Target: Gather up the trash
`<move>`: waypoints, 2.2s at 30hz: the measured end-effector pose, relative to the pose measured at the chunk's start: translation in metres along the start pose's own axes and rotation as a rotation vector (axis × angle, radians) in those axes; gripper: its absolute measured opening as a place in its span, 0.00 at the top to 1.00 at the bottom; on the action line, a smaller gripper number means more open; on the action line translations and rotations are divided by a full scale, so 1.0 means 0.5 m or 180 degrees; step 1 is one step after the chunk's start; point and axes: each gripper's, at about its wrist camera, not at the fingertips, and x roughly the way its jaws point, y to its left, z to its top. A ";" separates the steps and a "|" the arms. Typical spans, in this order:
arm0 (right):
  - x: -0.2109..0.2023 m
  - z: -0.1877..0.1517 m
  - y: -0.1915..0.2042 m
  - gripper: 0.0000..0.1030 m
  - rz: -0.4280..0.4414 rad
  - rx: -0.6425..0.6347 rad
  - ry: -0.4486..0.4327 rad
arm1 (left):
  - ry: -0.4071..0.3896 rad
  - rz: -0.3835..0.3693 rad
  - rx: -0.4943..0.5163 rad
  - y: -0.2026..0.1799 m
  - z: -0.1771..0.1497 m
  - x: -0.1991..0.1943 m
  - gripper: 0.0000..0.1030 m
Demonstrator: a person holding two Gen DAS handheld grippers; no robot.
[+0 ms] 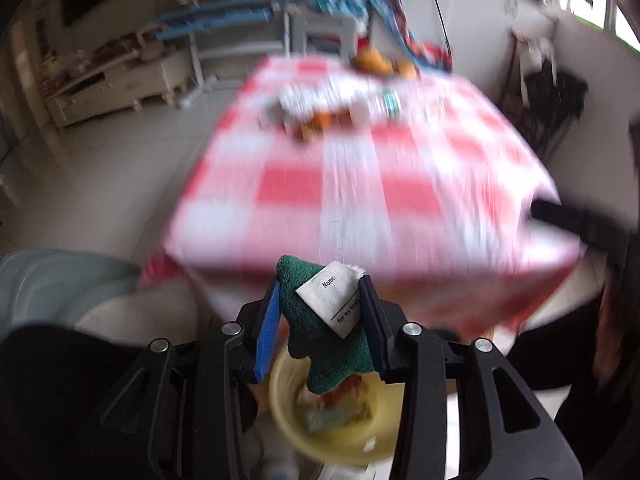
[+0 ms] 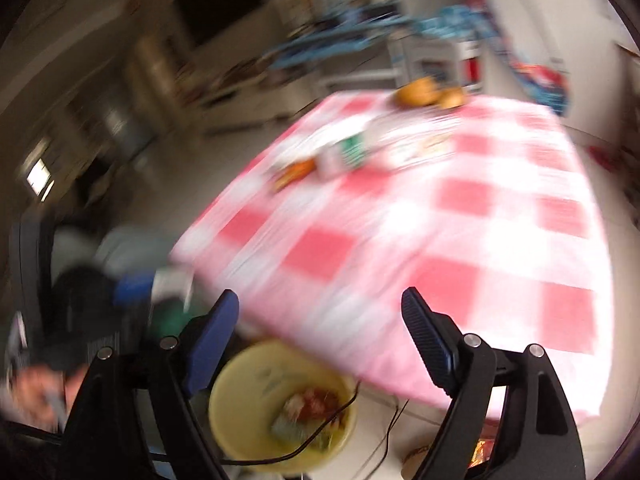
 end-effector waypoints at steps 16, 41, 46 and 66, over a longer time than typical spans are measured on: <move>-0.044 0.011 -0.054 0.19 -0.0838 0.0347 -0.0485 | -0.0482 0.0140 -0.0125 0.009 0.025 -0.045 0.17; -0.040 0.010 -0.029 0.18 -0.0991 0.0085 -0.0525 | -0.0964 0.0235 -0.0220 0.013 0.041 -0.080 0.12; -0.042 0.011 -0.027 0.18 -0.0986 0.0082 -0.0554 | -0.0983 0.0249 -0.0217 0.013 0.043 -0.080 0.12; -0.081 0.025 -0.025 0.18 -0.0797 0.0189 -0.0888 | -0.1059 0.0336 -0.0158 0.001 0.092 -0.082 0.12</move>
